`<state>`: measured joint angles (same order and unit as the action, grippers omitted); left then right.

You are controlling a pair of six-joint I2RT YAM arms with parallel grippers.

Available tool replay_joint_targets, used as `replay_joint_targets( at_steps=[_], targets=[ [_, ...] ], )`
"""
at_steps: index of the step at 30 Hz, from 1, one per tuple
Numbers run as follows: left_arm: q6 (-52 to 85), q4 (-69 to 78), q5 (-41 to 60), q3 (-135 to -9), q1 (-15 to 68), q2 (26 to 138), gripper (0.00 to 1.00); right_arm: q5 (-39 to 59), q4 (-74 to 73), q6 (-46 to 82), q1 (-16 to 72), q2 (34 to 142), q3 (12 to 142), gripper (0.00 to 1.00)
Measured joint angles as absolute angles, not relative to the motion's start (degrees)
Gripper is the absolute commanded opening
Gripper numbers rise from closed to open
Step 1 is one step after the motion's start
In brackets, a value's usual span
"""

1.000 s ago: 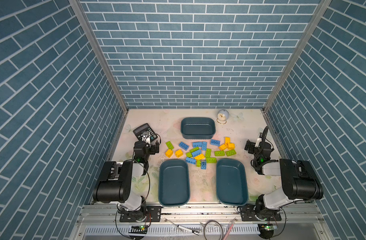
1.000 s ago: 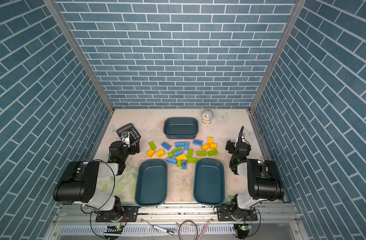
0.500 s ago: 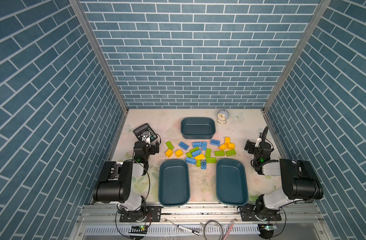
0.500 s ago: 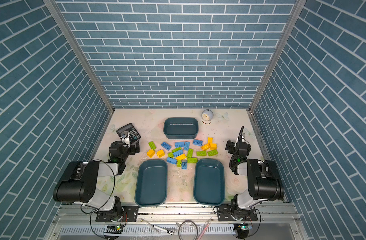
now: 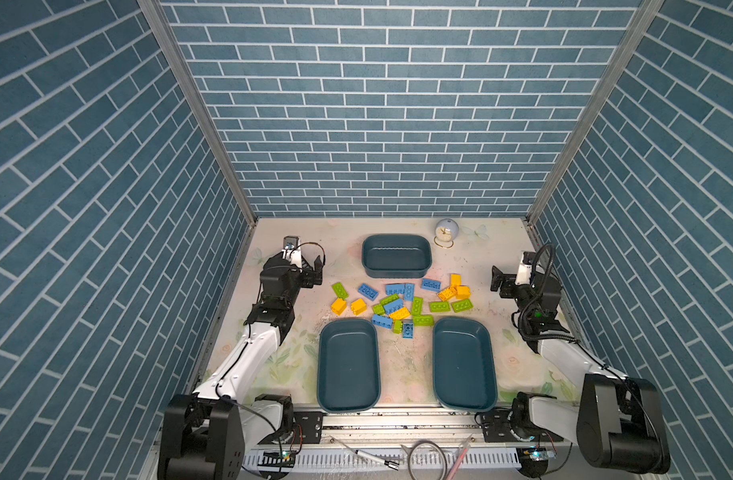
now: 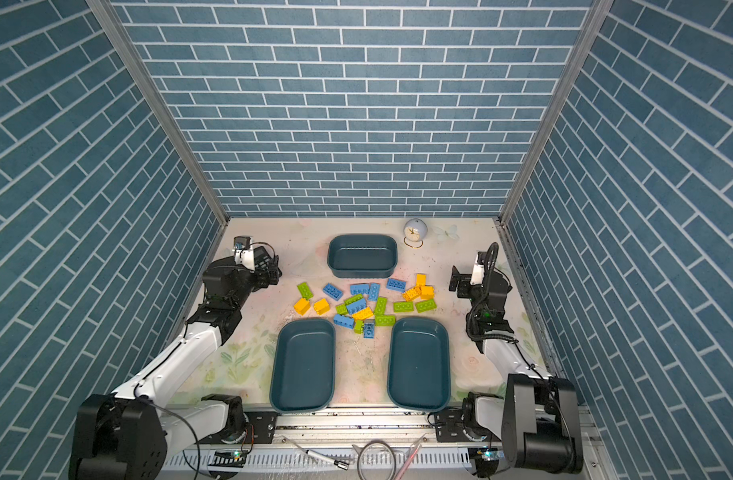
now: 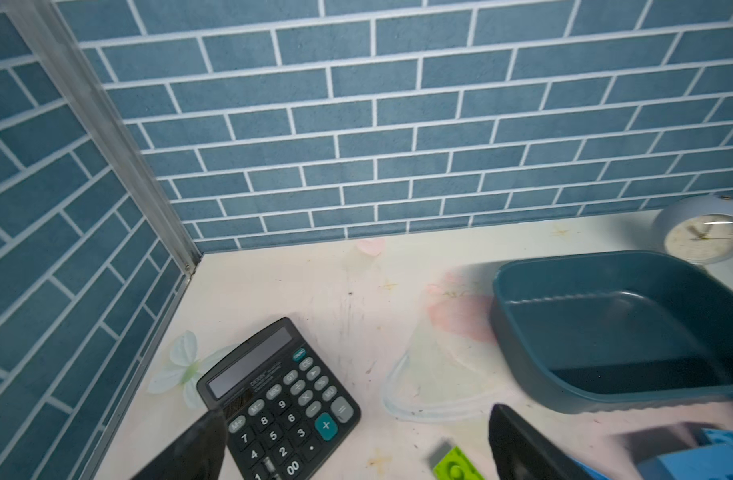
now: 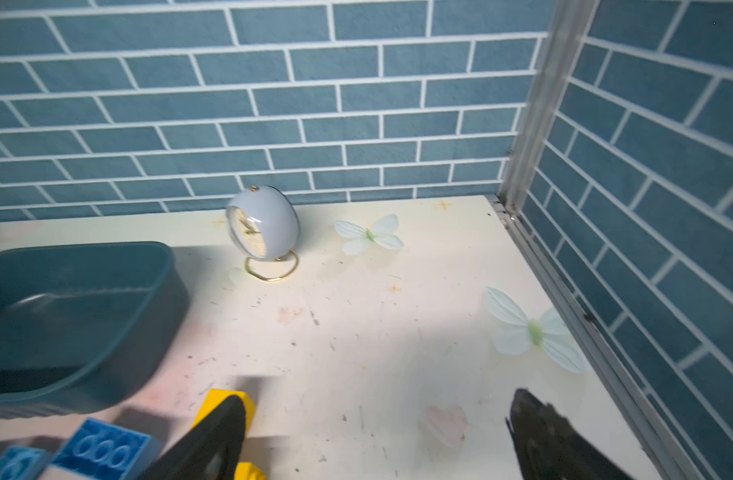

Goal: Sort the legos into containers by color
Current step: 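Grasp the lime-green brick with the left gripper while the right arm moves over the pile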

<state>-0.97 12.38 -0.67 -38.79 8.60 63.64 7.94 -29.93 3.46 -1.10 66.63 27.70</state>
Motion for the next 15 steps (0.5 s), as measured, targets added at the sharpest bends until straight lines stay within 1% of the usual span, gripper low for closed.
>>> replay_joint_targets(
  at_steps=[5,8,11,15],
  targets=[
    [6.0,-0.7,-4.7,-44.4,14.6,64.2,1.0,17.8,-21.0,4.7,-0.2,64.6,32.0,0.98],
    [11.8,-7.1,-6.7,-47.5,17.6,66.2,1.0,22.5,-14.9,5.4,1.9,63.6,33.8,0.99],
    [19.0,-13.6,-8.3,-51.0,19.8,69.7,0.99,26.1,-9.0,5.8,5.1,62.8,35.5,0.99],
    [27.2,-20.8,-9.4,-56.9,21.7,77.1,1.0,29.9,-1.8,6.0,9.6,62.4,38.0,0.99]
  ],
)
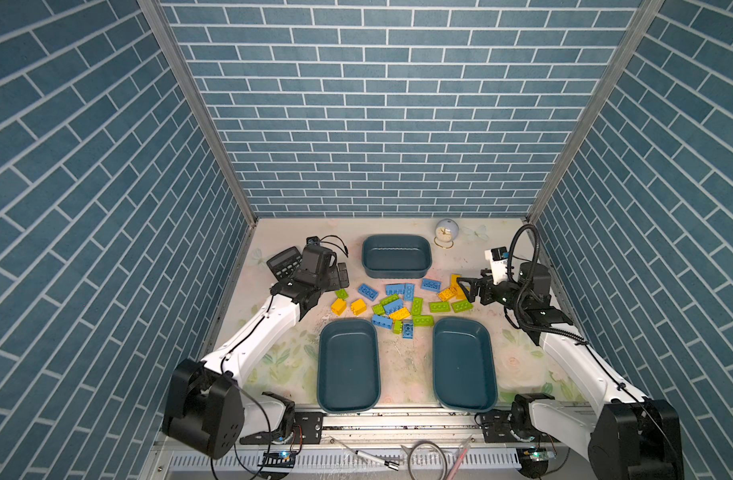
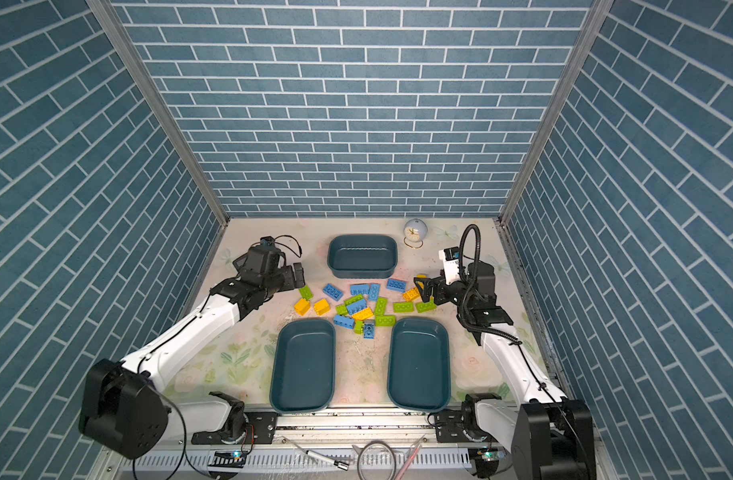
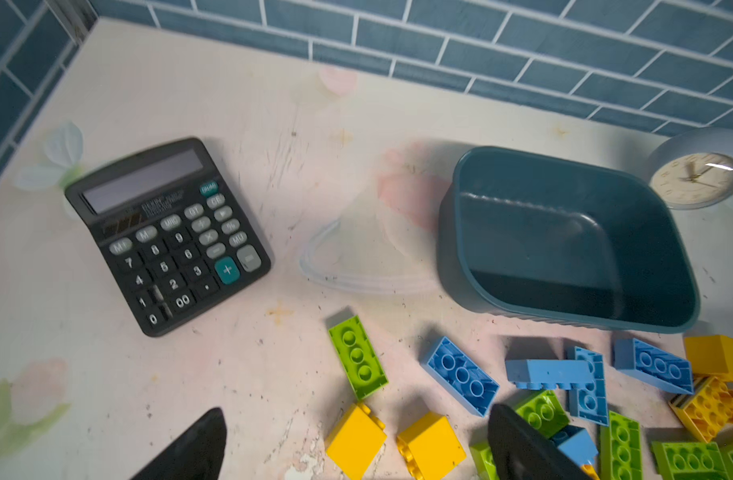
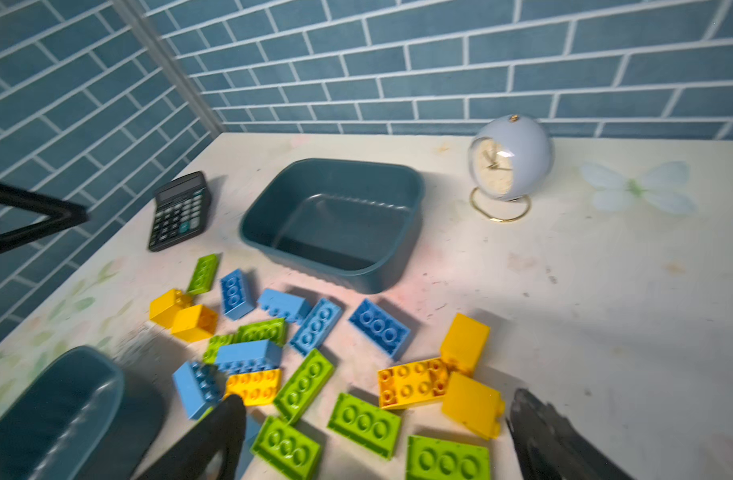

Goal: Sort the legos into containers by color
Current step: 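Grasp the lime-green brick with the left gripper while the right arm moves over the pile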

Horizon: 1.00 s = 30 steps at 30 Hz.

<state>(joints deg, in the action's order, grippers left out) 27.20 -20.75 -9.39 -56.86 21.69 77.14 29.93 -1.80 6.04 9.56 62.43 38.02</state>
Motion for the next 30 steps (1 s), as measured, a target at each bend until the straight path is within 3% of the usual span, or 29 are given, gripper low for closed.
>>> replay_joint_targets(
  at_steps=[4,11,15,27,30],
  targets=[
    [32.0,-23.5,-9.5,-59.3,22.8,82.9,1.0,31.7,3.2,6.2,13.7,62.5,40.2,0.99],
    [39.3,-26.7,-10.5,-64.5,23.1,94.1,0.91,32.9,8.8,6.2,18.2,63.2,43.8,0.99],
    [42.1,-26.8,-10.9,-66.1,23.1,98.7,0.79,32.8,10.9,6.1,19.5,63.9,44.6,0.99],
    [44.2,-25.8,-11.6,-70.5,23.1,109.4,0.58,32.2,15.7,5.5,20.0,64.9,45.5,0.99],
    [44.0,-25.8,-11.5,-70.5,22.8,110.3,0.45,31.9,16.8,5.2,20.0,65.1,45.5,0.99]
  ],
)
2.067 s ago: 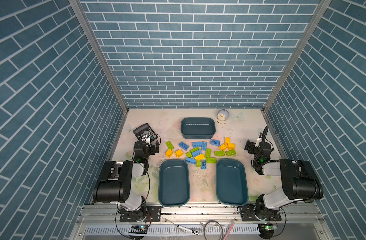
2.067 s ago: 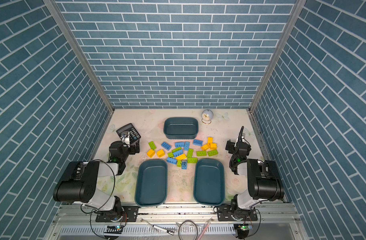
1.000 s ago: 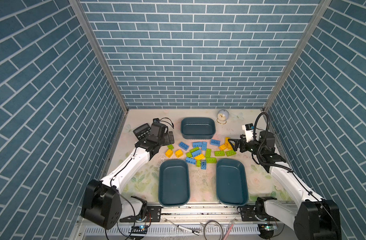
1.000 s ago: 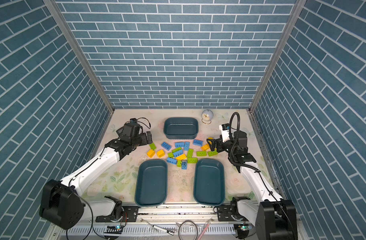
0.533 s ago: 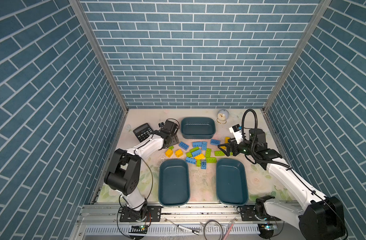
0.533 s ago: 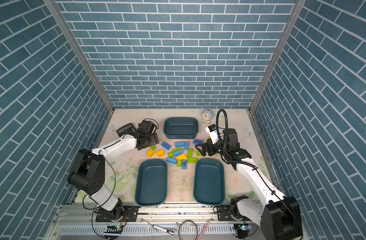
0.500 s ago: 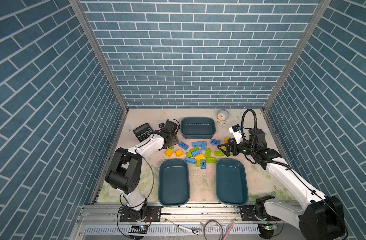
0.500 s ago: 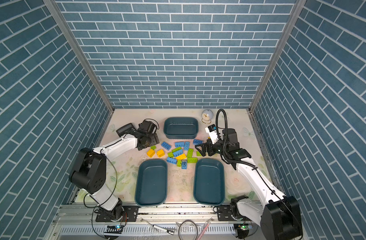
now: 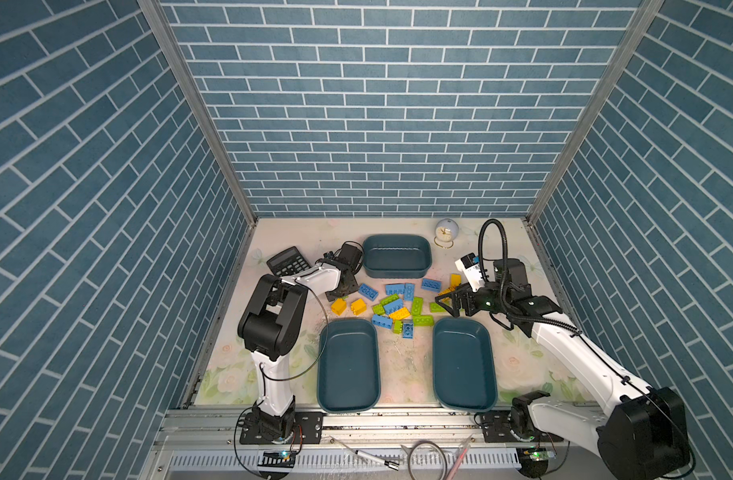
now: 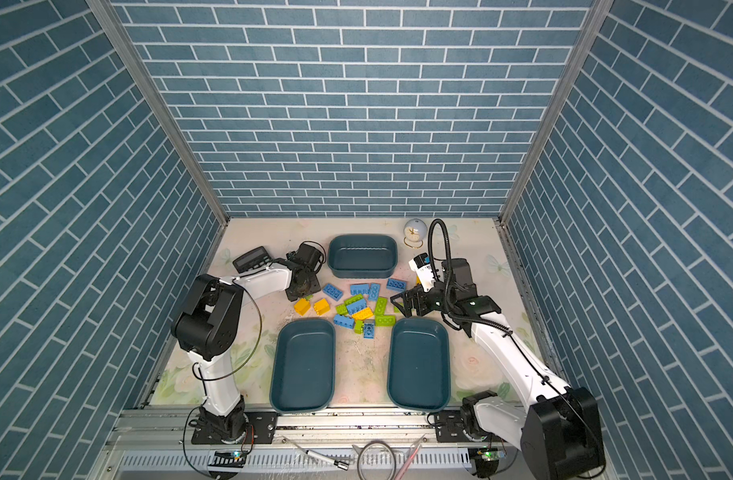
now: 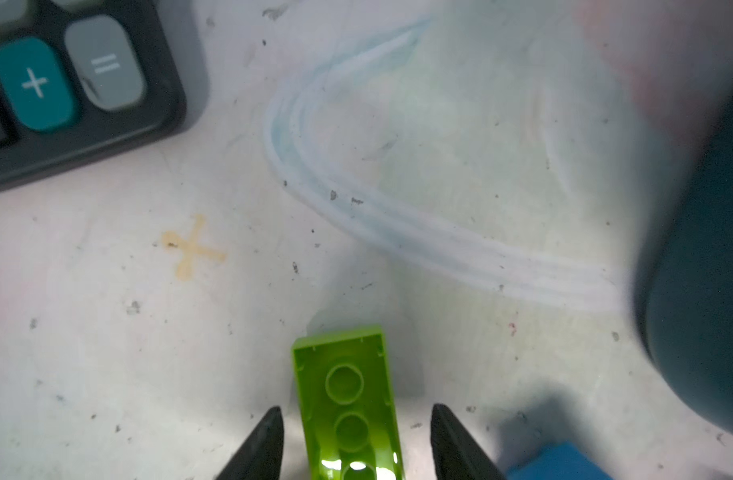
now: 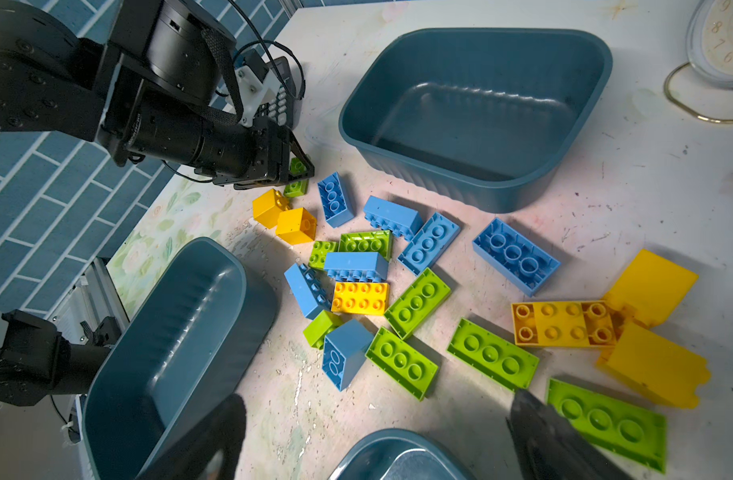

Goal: Sort the legos into containers by color
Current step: 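Grasp the lime-green brick with the left gripper while the right arm moves over the pile, then carry the green brick with the left gripper into the nearer bin below it and release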

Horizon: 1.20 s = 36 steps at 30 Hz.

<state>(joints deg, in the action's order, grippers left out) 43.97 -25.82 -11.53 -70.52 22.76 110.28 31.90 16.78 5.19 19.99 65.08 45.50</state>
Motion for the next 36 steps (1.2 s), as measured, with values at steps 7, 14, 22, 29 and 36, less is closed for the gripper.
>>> replay_joint_targets(
  at_steps=[7,14,22,29,36],
  targets=[
    [42.8,-25.5,-11.3,-70.5,22.3,110.5,0.29,31.0,19.0,4.1,20.0,65.2,46.0,0.99],
    [39.4,-26.0,-10.8,-71.0,22.0,110.5,0.29,30.0,19.1,4.0,20.0,66.5,47.6,0.99],
    [32.7,-33.4,-9.5,-74.6,22.0,104.5,0.29,28.6,19.3,4.0,20.0,67.1,48.2,0.99],
    [30.7,-42.9,-7.2,-76.0,24.8,92.8,0.29,28.3,19.6,4.0,20.0,67.5,48.9,0.99],
    [35.8,-51.2,-5.0,-67.2,31.1,78.7,0.29,28.7,20.1,3.1,20.0,69.1,51.1,0.99]
  ],
)
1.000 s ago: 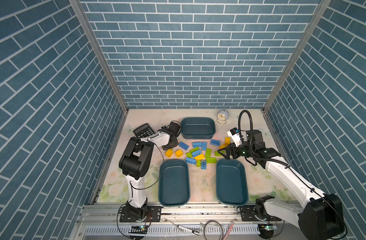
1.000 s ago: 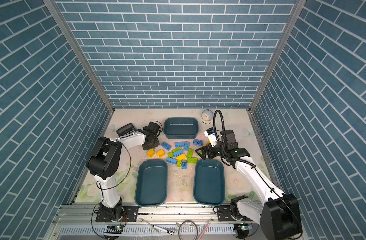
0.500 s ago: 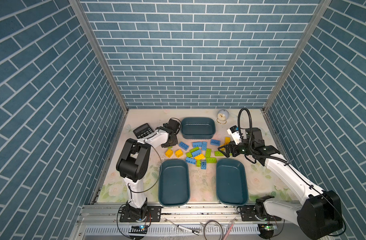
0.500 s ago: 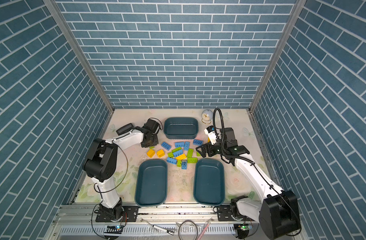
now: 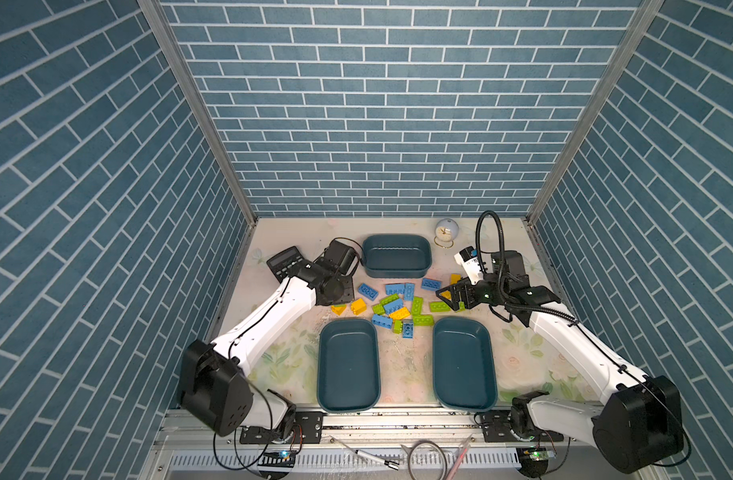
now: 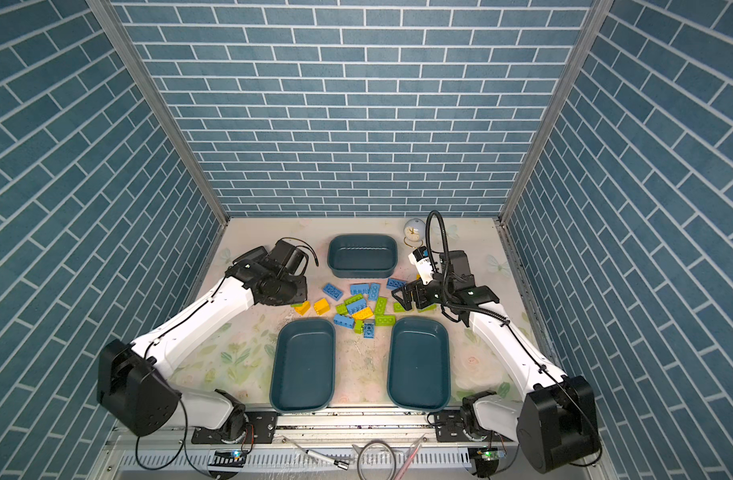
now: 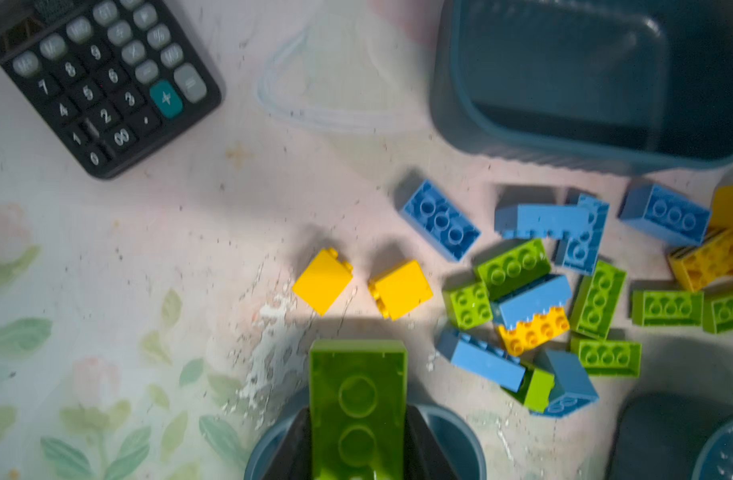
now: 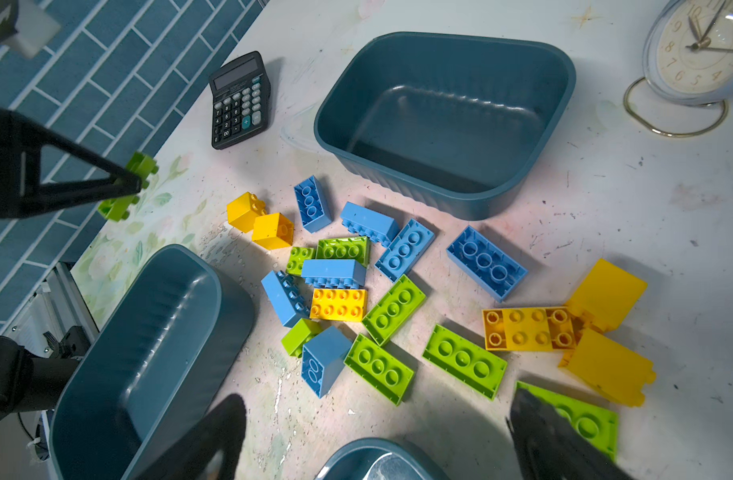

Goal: Sort the legos into containers by color
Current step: 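Carry the green brick with the left gripper into the nearer bin below it and release, then grasp a yellow 2x2 brick at the pile edge with the left gripper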

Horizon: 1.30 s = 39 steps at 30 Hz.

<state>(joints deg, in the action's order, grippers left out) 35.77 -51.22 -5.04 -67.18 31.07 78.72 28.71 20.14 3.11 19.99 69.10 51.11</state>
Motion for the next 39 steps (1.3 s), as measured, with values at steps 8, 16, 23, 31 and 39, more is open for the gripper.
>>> replay_joint_targets(
  at_steps=[8,16,23,31,39],
  targets=[
    [42.3,-55.2,-3.0,-55.1,38.7,72.6,0.31,29.3,22.0,1.8,20.0,70.7,51.9,0.99],
    [42.2,-55.9,-5.3,-51.2,39.2,74.6,0.51,29.4,22.5,1.0,20.0,71.0,52.0,0.99],
    [38.9,-58.9,-7.1,-58.0,39.1,76.7,0.63,29.4,23.6,0.4,20.0,71.0,52.0,0.99],
    [24.9,-57.0,-8.1,-69.3,32.2,84.1,0.71,29.4,24.1,-0.1,20.0,71.2,52.1,0.99],
    [10.0,-51.8,-4.8,-72.3,24.3,97.6,0.7,29.5,24.9,-0.5,20.0,71.7,53.3,0.99]
  ],
)
